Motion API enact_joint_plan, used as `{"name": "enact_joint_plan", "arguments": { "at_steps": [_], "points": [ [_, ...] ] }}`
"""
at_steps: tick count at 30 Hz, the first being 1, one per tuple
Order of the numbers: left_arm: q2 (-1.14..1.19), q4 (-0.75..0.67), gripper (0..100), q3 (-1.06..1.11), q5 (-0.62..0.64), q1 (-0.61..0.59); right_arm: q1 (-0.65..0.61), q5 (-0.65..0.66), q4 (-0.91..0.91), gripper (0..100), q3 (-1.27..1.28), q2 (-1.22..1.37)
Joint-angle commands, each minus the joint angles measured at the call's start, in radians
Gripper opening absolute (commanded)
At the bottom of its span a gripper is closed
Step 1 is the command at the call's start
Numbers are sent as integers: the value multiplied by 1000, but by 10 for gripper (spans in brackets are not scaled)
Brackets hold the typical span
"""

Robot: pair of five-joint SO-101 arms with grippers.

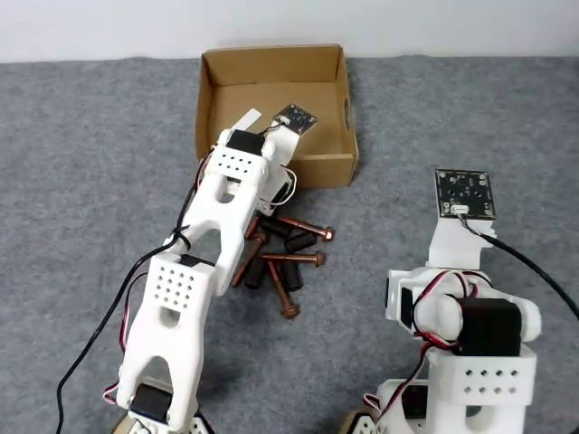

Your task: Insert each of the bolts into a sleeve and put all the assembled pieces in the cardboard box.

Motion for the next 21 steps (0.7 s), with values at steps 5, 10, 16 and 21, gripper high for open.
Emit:
{"name": "enact_joint_plan", "arguments": {
  "at_steps": [5, 10, 16, 21],
  "points": [
    [2, 11, 28, -51, 11, 5, 8, -3, 31, 9, -8, -18],
    [-6, 121, 4, -82, 9, 37, 8, -3, 31, 9, -14, -18],
    [-129, 258, 3, -249, 66, 51, 8, -9, 35, 9, -17, -18],
    [-342, 258, 3, -162, 66, 69, 8, -9, 38, 9, -17, -19]
  ]
}}
